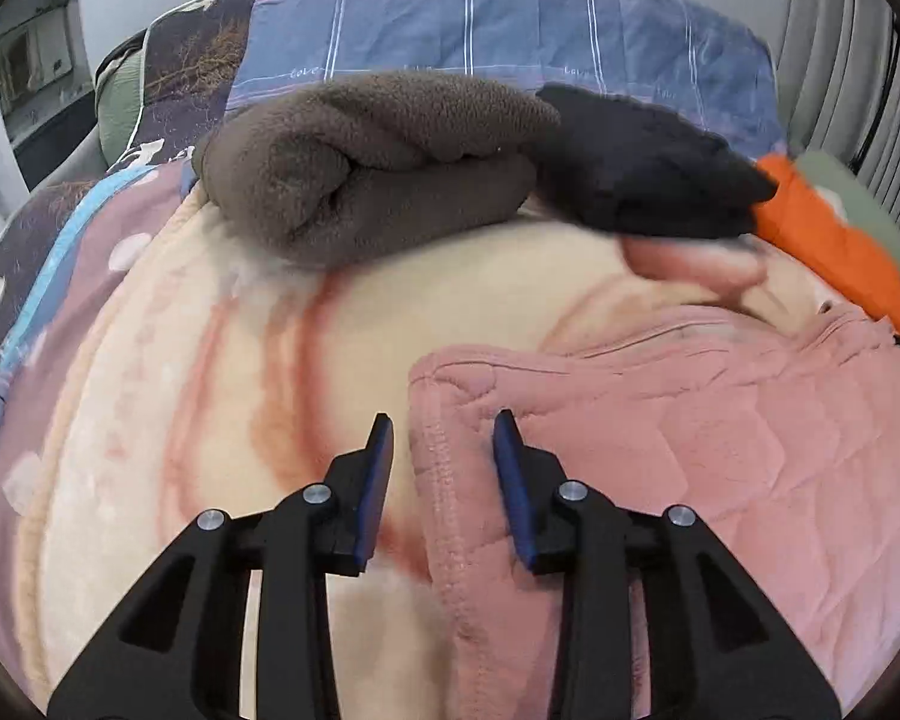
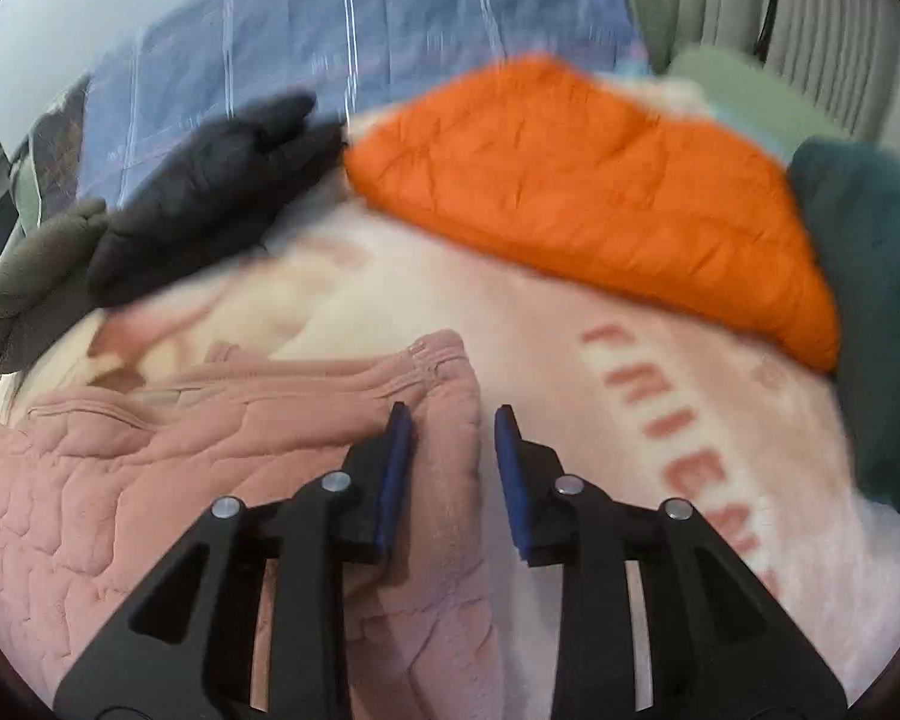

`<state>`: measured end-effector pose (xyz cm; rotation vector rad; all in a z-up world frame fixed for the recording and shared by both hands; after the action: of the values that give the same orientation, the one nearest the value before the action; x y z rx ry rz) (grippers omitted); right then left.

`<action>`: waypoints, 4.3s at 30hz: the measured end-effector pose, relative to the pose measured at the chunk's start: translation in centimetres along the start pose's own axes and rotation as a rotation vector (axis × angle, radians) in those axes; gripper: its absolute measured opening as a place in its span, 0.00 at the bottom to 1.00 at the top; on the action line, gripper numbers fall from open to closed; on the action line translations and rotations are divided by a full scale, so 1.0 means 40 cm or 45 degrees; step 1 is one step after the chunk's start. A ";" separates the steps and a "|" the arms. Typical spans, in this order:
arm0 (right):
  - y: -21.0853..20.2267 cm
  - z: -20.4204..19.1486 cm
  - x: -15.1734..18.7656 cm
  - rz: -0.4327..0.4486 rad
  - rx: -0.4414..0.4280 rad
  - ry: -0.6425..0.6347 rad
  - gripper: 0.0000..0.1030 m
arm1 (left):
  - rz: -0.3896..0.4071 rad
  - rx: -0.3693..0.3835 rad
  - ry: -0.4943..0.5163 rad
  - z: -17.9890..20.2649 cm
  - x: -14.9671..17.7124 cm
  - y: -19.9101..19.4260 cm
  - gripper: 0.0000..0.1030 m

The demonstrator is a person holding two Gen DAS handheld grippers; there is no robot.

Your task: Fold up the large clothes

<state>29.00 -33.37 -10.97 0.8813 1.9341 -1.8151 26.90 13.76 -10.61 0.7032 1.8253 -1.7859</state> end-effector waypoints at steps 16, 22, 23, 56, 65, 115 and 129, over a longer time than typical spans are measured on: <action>-0.054 -0.177 0.253 0.176 -0.091 -0.287 0.54 | 0.270 0.018 0.401 0.272 0.169 -0.095 0.63; -0.057 -0.192 0.244 0.153 -0.054 -0.311 0.56 | 0.272 0.108 0.214 0.151 0.179 -0.241 0.64; -0.057 -0.192 0.244 0.155 -0.062 -0.303 0.56 | 0.280 0.128 0.143 0.098 0.197 -0.271 0.64; -0.076 -0.189 0.265 0.155 0.026 -0.294 0.57 | 0.220 0.720 0.213 0.053 0.285 -0.322 0.30; -0.077 -0.189 0.265 0.153 0.026 -0.295 0.57 | 0.223 0.703 0.275 0.030 0.305 -0.334 0.39; -0.150 -0.046 0.339 0.018 -0.116 -0.071 0.11 | 0.196 0.344 0.320 0.134 0.195 -0.307 0.38; -0.345 -0.397 0.336 0.198 -0.464 -0.258 0.32 | 0.305 0.255 0.230 0.137 0.137 -0.333 0.55</action>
<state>12.66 -14.95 -6.97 0.6766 1.9219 -1.3488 13.88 8.24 -4.42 1.1434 1.6033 -1.8074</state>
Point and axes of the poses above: each gripper's, at about its wrist camera, not at the fingertips, and y roughly the way its jaws point, z to its right, x to its underside, the point moved 7 cm from there along y, roughly the way its jaws point, and after that the axes turned 4 degrees about -x, right-handed, at the moved point
